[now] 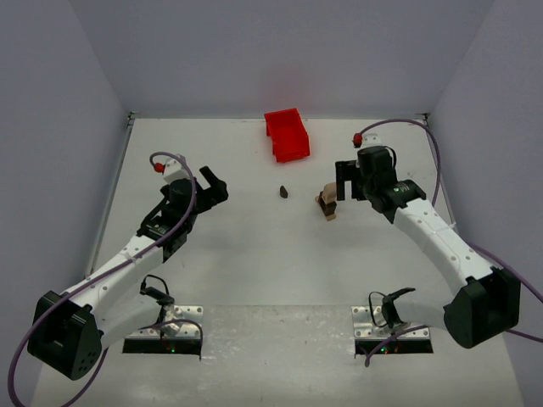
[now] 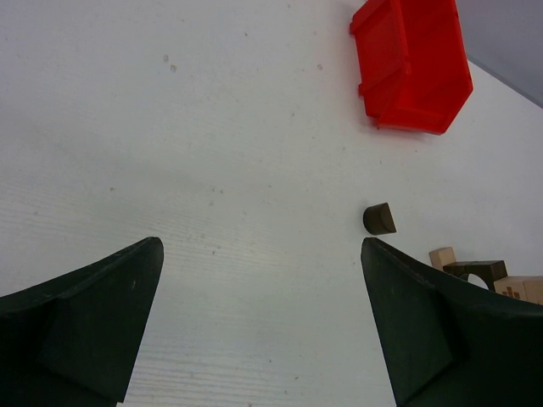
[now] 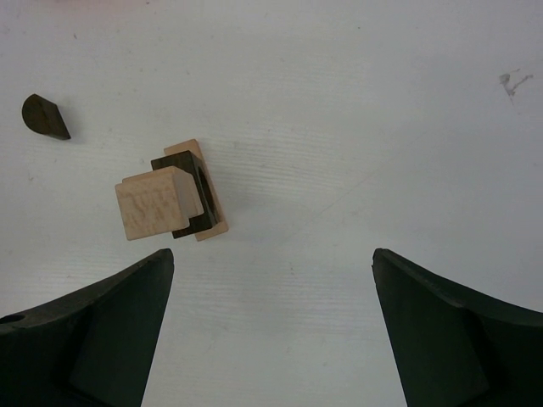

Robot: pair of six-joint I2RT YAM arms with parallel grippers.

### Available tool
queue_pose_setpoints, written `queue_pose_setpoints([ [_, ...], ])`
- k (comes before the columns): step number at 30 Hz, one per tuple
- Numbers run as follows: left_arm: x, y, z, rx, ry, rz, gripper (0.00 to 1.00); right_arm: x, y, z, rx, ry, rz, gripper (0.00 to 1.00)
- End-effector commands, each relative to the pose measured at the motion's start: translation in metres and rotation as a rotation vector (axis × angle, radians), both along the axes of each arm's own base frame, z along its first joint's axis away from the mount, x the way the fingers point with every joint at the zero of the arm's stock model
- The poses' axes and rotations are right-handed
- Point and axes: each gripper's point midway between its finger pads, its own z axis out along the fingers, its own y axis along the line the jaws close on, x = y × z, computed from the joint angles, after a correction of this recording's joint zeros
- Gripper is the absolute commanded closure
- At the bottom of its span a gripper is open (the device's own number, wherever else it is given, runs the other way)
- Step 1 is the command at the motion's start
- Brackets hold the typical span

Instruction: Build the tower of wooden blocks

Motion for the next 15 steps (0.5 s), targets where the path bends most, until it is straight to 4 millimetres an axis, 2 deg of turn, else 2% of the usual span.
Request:
queue_pose_setpoints([
  [1,0.003,-0.003,0.013,-0.02,-0.057,-0.012,0.0,0.009,-0.017,0.012,-0.019,-0.052,-0.059,0.01],
  [6,0.003,-0.003,0.012,-0.019,-0.055,-0.012,0.0,0.018,-0.028,0.011,0.007,-0.034,-0.079,0.01],
  [8,0.003,-0.003,0.012,-0.019,-0.056,-0.011,0.0,0.023,-0.026,0.012,0.018,-0.03,-0.07,0.01],
  [15,0.003,-0.002,0.013,-0.021,-0.058,-0.009,0.0,0.03,-0.016,-0.004,0.028,0.026,-0.024,0.01],
])
